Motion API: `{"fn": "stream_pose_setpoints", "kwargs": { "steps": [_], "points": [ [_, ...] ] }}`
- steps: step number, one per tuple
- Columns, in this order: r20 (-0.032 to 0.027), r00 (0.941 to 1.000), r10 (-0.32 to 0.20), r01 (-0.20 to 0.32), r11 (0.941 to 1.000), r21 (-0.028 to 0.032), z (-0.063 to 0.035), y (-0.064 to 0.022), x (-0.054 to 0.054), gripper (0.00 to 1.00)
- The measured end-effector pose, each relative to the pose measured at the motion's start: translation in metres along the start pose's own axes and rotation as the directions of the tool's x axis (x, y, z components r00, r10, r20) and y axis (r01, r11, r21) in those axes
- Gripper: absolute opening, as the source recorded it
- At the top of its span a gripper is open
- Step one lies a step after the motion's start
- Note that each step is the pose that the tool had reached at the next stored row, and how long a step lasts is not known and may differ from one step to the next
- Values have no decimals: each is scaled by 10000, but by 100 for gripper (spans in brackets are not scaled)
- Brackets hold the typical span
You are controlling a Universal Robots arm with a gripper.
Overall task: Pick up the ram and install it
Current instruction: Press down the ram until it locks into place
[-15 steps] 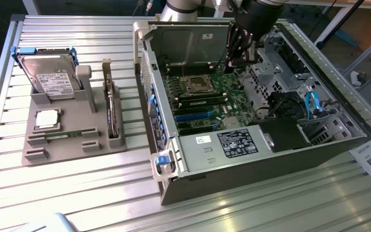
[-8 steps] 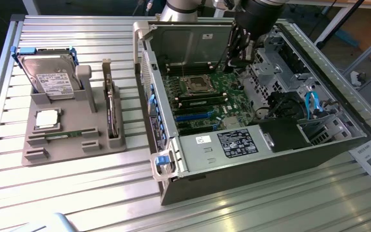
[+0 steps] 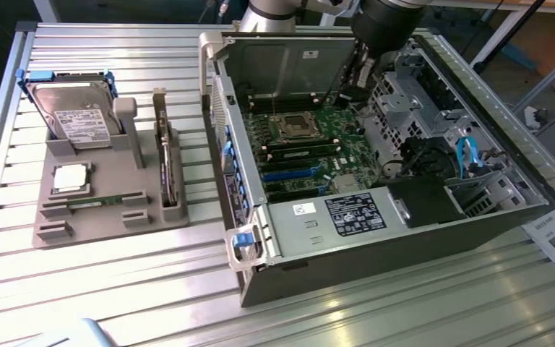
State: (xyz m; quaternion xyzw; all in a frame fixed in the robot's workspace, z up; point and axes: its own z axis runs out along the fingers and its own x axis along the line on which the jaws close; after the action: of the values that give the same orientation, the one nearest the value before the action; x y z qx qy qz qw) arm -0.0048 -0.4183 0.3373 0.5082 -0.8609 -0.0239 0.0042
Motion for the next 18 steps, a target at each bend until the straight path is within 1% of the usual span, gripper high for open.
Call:
{"fn": "stream_pose_setpoints", "kwargs": {
  "steps": [1,3,4,8,10,14,16,18],
  "points": [
    [12,9997,249,-249,9997,3,0,0,0,10],
    [25,9984,556,-556,9985,8,0,0,0,10],
    [39,9967,809,-809,9967,10,0,0,0,10],
    [77,9921,1248,-1248,9922,5,0,0,0,10],
    [103,9869,1611,-1611,9869,2,0,0,0,10],
    [134,9784,2064,-2065,9785,-2,0,0,0,10],
    [152,9727,2314,-2314,9729,-2,0,0,0,10],
    [172,9652,2610,-2610,9653,4,0,0,0,10]
  ]
}}
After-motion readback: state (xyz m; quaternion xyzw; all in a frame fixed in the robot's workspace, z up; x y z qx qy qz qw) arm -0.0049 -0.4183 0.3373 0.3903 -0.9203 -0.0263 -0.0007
